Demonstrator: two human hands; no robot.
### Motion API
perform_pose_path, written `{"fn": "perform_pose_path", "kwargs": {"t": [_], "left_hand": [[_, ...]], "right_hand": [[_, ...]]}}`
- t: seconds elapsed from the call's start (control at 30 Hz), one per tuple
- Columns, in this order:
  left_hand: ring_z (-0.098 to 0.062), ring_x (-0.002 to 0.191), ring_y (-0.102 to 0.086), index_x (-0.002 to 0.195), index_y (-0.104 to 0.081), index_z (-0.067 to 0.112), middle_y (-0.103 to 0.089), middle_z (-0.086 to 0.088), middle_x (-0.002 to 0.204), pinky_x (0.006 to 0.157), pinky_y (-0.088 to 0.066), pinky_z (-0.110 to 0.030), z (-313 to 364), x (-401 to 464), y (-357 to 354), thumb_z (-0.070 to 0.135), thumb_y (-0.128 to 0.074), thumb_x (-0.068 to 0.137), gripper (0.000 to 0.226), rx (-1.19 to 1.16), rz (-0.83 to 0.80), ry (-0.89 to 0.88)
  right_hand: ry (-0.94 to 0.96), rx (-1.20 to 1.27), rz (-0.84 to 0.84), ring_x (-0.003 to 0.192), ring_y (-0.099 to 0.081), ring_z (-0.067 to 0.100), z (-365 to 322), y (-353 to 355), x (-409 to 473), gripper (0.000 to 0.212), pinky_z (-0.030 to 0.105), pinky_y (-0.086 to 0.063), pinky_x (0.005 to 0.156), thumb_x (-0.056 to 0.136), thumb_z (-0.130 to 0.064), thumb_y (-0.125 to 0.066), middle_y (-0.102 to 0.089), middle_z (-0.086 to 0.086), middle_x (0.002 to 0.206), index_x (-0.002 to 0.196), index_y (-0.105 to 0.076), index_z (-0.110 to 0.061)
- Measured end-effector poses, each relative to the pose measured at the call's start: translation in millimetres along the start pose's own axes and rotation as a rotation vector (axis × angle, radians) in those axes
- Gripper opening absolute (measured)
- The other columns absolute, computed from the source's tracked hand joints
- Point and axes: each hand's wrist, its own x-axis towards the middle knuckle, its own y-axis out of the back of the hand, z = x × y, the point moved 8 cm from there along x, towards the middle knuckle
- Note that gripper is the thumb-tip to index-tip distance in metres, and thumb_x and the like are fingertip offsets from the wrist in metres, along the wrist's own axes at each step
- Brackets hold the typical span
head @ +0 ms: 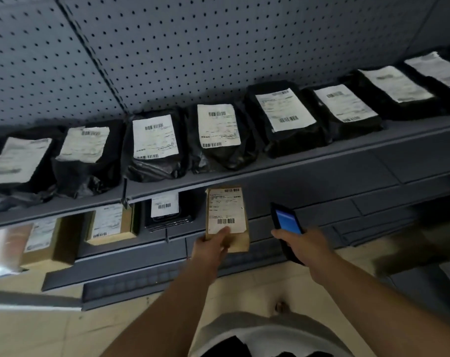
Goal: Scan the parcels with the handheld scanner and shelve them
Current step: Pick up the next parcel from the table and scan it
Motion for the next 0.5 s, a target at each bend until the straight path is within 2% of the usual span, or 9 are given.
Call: {"fn": "perform_pose_path", "kwargs": {"t": [0.13,0.2,0.33,0.43,0.5], "left_hand": [[-0.024,0.104,-0.076,0.123,-0.064,0.015,-0.078,-0.006,0.113,0.090,-0.060,-0.035,-11,1,-5,0.034,-0.089,0.083,0.051,0.024,0.085,-0.024],[-0.025,0.106,-0.074,0.120,-0.061,0.017,-0.075,-0.006,0.114,0.098,-0.059,-0.040,-13,2,-6,0.031,-0.087,0.085,0.046,-0.008,0.111,-0.031],[-0.026,0.106,-0.074,0.125,-0.061,0.017,-0.076,-0.005,0.115,0.103,-0.058,-0.045,-13,15,-5,0.032,-0.088,0.084,0.051,-0.020,0.143,-0.050],[-0.025,0.103,-0.076,0.123,-0.065,0.019,-0.079,-0.003,0.111,0.101,-0.059,-0.046,-5,32,-2,0.039,-0.091,0.078,0.056,0.007,0.176,-0.081],[-0.025,0.102,-0.075,0.124,-0.063,0.019,-0.077,-0.002,0.111,0.101,-0.059,-0.046,3,45,-2,0.040,-0.090,0.079,0.057,0.022,0.192,-0.100]], "right_hand": [[0.013,-0.028,-0.068,0.084,-0.057,0.017,-8,9,25,0.064,0.031,-0.044,0.060,0.079,-0.040,-0.090,-0.057,0.002,0.098,0.118,-0.049,-0.010],[0.003,-0.048,-0.082,0.084,-0.057,0.018,-7,12,38,0.067,0.032,-0.043,0.060,0.078,-0.044,-0.089,-0.058,0.004,0.100,0.120,-0.051,-0.007],[-0.015,-0.056,-0.087,0.086,-0.057,0.020,-4,10,61,0.079,0.038,-0.045,0.071,0.074,-0.049,-0.090,-0.060,0.007,0.108,0.129,-0.054,-0.005],[0.008,-0.060,-0.103,0.080,-0.053,0.016,-5,-1,77,0.069,0.034,-0.042,0.063,0.078,-0.048,-0.089,-0.055,0.003,0.098,0.119,-0.050,-0.008],[0.028,-0.062,-0.114,0.080,-0.054,0.017,-6,-11,86,0.069,0.032,-0.041,0.059,0.078,-0.048,-0.088,-0.055,0.004,0.100,0.121,-0.052,-0.008]]}}
